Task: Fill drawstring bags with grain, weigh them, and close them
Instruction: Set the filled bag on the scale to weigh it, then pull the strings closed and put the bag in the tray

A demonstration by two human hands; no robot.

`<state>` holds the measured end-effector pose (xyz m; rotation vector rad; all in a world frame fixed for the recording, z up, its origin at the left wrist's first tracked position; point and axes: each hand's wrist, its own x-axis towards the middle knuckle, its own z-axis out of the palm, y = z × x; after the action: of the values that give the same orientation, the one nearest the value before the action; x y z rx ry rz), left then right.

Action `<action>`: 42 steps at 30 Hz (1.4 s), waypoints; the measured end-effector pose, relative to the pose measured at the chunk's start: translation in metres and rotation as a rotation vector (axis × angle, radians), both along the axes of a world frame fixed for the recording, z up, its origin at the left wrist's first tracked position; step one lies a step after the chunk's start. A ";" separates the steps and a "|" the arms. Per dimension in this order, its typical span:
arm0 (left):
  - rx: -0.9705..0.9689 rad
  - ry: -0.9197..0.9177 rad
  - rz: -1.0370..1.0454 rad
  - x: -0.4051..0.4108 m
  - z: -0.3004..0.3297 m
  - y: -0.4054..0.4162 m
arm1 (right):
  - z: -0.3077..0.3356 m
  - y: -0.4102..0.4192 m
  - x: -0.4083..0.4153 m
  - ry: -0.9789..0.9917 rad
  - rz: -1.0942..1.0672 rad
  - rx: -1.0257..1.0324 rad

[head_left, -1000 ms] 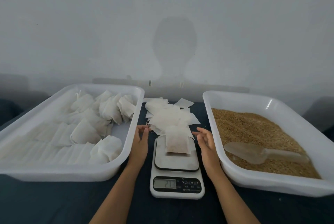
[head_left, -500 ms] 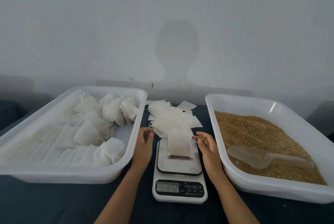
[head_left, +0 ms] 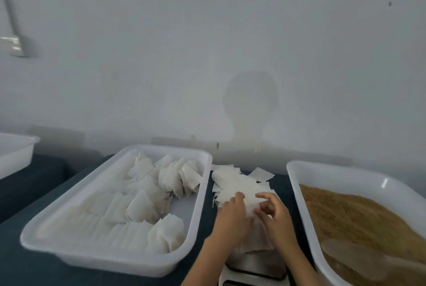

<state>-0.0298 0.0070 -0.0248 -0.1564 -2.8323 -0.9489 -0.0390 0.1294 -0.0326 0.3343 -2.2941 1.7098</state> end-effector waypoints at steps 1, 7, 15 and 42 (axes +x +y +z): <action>0.024 0.029 0.011 0.003 0.003 -0.001 | 0.007 -0.003 0.002 0.016 0.006 -0.006; 0.081 0.330 0.159 0.020 0.050 -0.030 | 0.060 -0.035 0.003 0.134 0.104 -0.052; -0.058 0.290 0.354 0.014 0.089 -0.121 | 0.099 -0.120 -0.023 0.134 0.266 0.031; -0.493 -0.200 0.497 0.004 0.020 -0.204 | 0.047 -0.196 -0.012 -0.156 0.690 1.130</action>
<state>-0.0262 -0.1974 -0.0044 0.5929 -2.9942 -0.1671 -0.0506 -0.0662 0.0148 1.3371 -3.2703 0.3583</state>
